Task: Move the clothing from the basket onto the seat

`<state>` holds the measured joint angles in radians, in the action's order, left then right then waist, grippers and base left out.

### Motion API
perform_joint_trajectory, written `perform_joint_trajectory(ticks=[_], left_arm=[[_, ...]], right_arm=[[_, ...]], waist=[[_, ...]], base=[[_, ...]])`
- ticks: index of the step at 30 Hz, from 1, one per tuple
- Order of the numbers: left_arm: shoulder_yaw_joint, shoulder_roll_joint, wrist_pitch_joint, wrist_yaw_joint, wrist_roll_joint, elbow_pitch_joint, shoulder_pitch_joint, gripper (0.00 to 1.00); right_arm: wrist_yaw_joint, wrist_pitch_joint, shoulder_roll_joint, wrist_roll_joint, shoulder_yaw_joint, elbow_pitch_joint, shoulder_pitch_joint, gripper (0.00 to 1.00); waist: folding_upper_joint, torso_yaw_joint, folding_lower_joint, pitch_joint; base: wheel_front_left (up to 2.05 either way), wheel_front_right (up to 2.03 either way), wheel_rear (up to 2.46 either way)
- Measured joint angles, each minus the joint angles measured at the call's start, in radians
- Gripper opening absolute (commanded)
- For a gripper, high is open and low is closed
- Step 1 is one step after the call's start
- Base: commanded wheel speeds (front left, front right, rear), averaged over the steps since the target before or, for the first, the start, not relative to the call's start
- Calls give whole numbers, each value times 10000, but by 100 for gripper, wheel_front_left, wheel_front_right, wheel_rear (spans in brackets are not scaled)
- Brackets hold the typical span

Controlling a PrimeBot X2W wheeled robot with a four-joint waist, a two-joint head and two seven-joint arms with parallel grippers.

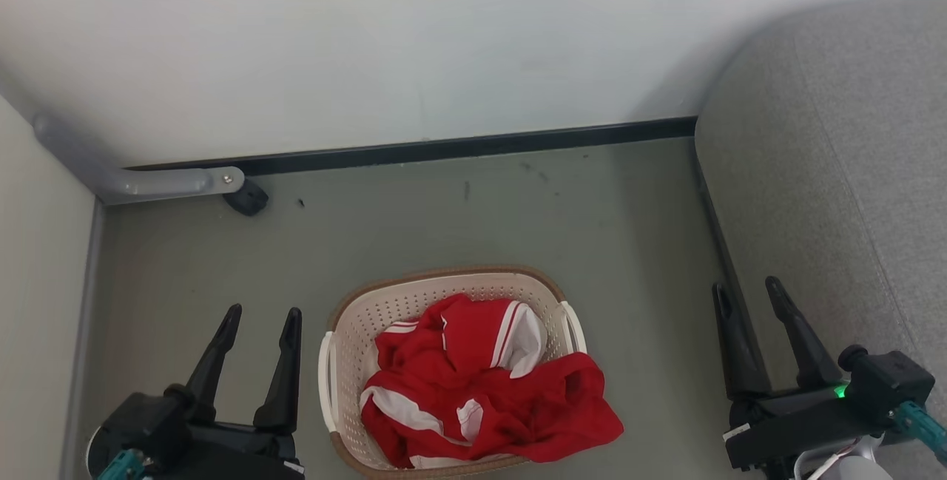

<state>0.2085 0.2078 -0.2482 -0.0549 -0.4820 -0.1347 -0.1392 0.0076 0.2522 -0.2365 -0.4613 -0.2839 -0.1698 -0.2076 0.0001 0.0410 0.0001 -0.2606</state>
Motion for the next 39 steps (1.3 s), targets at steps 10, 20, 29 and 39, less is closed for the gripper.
perform_joint_trajectory(ticks=[10,20,29,39], left_arm=[[437,136,525,-380,-48,-514,-1090,100],[685,165,1032,-470,-61,-1258,-2382,100],[1016,21,1607,-527,-100,-2303,-3240,100],[1254,-50,2159,-600,-102,-3405,-4162,100]], right_arm=[[-142,2,217,148,65,389,-413,100],[-267,15,560,236,173,650,-848,100],[-251,17,895,299,171,742,-1218,100],[-190,19,1183,313,236,930,-1347,100]], waist=[[0,328,1,-1095],[0,631,2,-2335],[0,1026,2,-3281],[0,1494,1,-4063]], base=[[0,0,0],[0,0,0],[0,0,0],[0,0,0]])
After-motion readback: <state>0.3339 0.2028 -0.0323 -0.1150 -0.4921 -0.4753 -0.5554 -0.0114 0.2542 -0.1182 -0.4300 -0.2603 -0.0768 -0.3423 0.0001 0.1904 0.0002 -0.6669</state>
